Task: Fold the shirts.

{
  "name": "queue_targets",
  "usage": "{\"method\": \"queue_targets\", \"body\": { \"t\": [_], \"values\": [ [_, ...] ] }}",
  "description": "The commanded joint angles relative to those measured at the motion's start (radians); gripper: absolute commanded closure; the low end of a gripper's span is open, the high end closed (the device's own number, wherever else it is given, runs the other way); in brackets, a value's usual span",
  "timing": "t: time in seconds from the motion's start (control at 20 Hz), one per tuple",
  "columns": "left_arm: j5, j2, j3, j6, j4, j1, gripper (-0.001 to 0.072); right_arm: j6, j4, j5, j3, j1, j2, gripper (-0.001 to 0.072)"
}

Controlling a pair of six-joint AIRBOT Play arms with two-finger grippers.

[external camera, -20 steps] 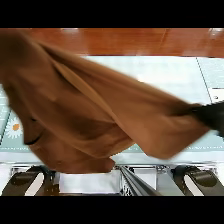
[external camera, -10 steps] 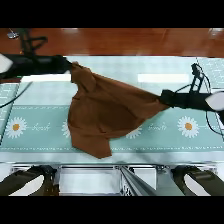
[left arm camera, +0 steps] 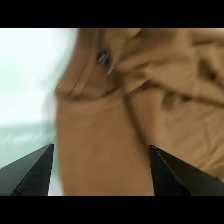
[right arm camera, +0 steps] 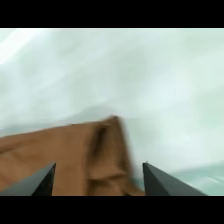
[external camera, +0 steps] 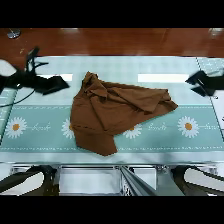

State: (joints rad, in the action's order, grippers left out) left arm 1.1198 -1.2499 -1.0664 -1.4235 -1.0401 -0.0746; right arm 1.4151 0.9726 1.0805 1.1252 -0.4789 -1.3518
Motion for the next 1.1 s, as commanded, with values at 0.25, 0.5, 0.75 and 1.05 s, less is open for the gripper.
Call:
{"method": "queue_targets", "body": {
  "t": [0.25,0.5,0.75,1.05],
  "values": [
    [-0.035,0.216,0.554,-0.014,0.105,-0.09,0.0008,-0.19,-0.072,0.127,-0.232,-0.172,0.022,0.0092],
    [-0.13,0.215,0.668,0.086,0.292,-0.087,0.0007,-0.199,-0.101,0.127,-0.232,-0.172,0.022,0.0092],
    [-0.334,0.182,0.712,0.159,0.46,-0.012,0.0008,-0.198,-0.102,0.137,-0.232,-0.172,0.022,0.0092],
    [-0.371,0.158,0.695,0.22,0.476,0.09,0.0681,-0.197,-0.083,0.114,-0.232,-0.149,-0.003,0.0092]
  ]
}}
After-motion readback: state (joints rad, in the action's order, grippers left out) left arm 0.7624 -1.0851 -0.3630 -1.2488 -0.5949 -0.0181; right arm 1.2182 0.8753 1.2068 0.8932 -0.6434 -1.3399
